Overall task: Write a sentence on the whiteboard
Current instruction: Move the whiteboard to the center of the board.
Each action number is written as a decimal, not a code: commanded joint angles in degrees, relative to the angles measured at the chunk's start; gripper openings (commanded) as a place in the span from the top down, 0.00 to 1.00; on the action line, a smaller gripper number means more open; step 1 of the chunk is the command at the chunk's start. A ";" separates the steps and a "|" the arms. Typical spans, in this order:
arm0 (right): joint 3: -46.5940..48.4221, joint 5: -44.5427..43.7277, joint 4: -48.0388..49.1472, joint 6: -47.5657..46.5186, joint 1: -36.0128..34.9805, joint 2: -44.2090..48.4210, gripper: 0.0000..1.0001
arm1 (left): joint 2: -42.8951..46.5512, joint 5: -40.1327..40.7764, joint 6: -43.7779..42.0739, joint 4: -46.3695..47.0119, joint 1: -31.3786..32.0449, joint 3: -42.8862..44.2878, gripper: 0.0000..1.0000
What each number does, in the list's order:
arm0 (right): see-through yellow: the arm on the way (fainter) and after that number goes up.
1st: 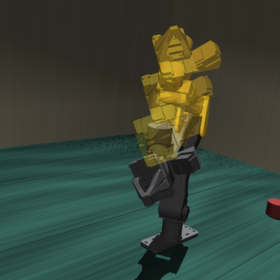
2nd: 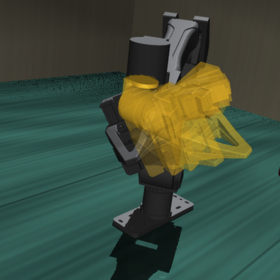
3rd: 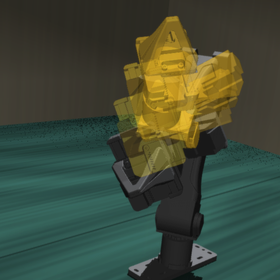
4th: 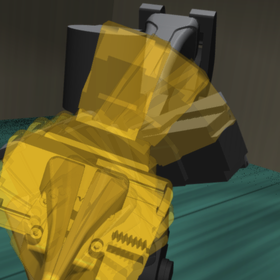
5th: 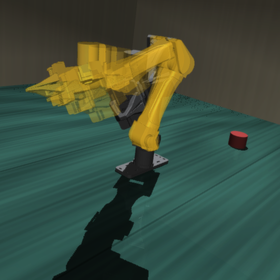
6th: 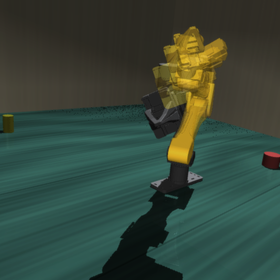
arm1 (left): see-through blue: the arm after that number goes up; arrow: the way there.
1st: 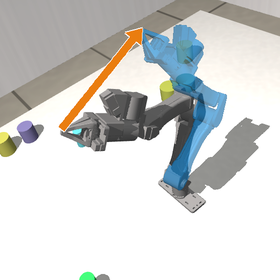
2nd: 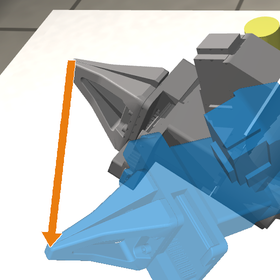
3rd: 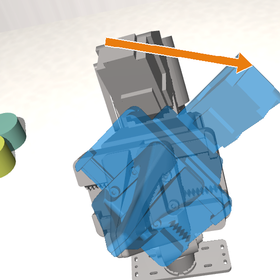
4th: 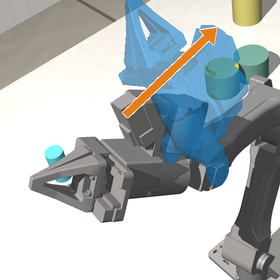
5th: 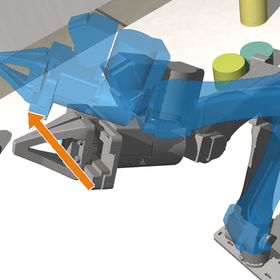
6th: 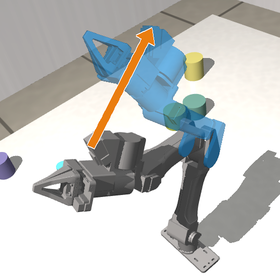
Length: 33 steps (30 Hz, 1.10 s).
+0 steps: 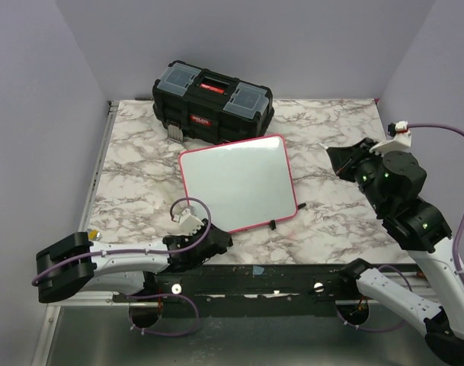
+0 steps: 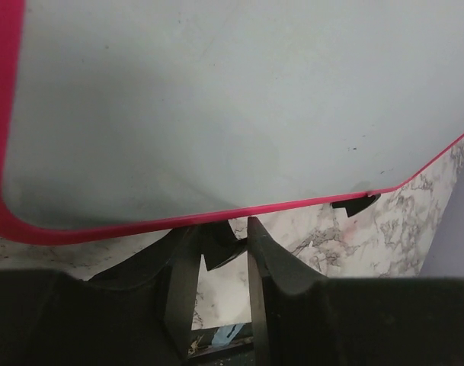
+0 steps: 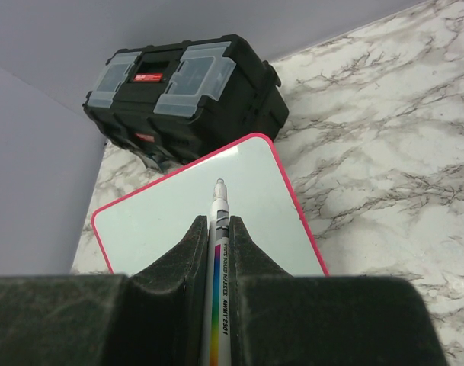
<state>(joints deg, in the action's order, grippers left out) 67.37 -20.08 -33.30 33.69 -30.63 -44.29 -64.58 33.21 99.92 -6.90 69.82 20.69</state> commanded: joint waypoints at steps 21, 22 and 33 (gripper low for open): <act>-1.43 -0.74 -0.45 0.96 0.05 -0.75 0.99 | 16.31 3.23 -11.06 -15.43 5.09 -1.62 0.40; -1.48 -0.80 -0.37 0.95 0.05 -0.79 0.99 | 17.24 3.05 -11.33 -15.69 5.14 -2.07 0.39; -2.57 0.36 0.75 -0.11 0.05 -0.77 0.99 | 29.78 7.67 -34.42 -28.73 6.32 9.95 0.37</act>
<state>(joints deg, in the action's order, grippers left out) 66.15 -20.05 -33.17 34.44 -30.63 -45.12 -39.44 35.66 80.12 -30.15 75.83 23.81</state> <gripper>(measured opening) 0.126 0.624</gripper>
